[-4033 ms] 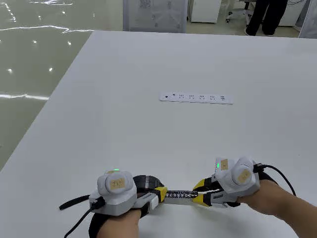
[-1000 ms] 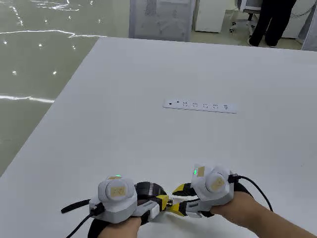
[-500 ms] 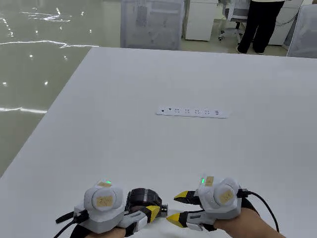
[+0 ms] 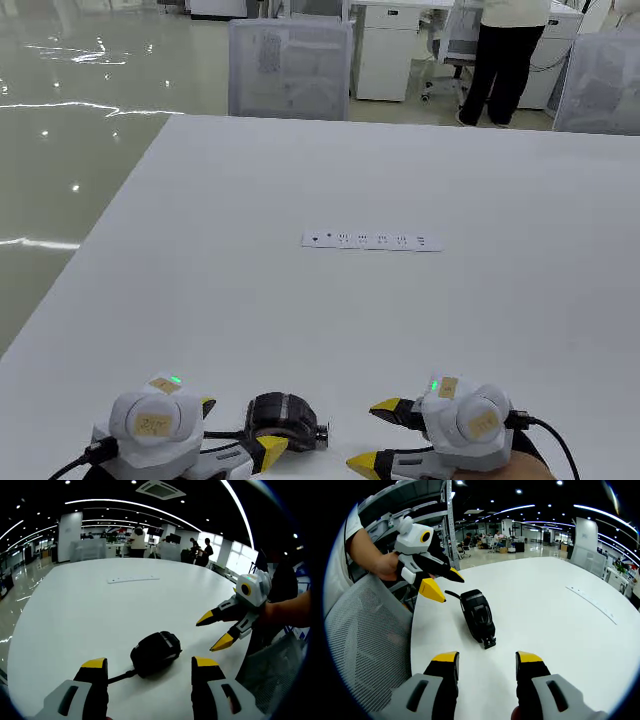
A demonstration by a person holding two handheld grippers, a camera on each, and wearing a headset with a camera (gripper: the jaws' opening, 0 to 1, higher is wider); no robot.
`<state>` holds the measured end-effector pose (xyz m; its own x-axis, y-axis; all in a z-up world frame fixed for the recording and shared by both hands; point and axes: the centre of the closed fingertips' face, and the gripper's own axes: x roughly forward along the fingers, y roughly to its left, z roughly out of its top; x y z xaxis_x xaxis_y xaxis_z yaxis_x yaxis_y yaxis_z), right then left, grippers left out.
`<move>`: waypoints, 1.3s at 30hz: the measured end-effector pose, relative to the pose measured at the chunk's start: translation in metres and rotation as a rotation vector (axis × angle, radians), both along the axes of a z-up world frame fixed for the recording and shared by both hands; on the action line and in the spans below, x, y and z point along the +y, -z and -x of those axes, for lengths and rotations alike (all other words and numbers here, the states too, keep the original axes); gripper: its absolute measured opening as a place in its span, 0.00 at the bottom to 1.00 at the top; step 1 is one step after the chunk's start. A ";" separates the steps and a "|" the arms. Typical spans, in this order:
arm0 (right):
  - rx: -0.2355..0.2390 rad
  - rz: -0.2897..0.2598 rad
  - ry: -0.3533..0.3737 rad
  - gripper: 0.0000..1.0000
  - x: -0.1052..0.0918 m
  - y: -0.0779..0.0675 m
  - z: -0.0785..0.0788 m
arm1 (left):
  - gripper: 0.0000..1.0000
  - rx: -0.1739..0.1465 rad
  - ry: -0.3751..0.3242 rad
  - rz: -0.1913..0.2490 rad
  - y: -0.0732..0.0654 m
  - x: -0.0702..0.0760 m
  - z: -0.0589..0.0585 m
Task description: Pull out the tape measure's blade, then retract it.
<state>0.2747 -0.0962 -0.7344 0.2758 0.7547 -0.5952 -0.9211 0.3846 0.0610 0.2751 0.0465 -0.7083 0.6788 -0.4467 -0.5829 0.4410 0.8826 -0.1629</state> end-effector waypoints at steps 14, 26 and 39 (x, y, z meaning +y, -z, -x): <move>-0.017 -0.036 0.091 0.54 -0.022 -0.010 0.009 | 0.66 -0.065 0.042 0.023 -0.009 0.024 0.015; -0.025 -0.046 0.151 0.63 -0.043 -0.013 0.016 | 0.71 -0.092 0.030 0.026 -0.007 0.054 0.028; -0.010 -0.055 0.223 0.69 -0.068 -0.009 0.025 | 0.77 -0.085 -0.040 0.038 -0.001 0.085 0.040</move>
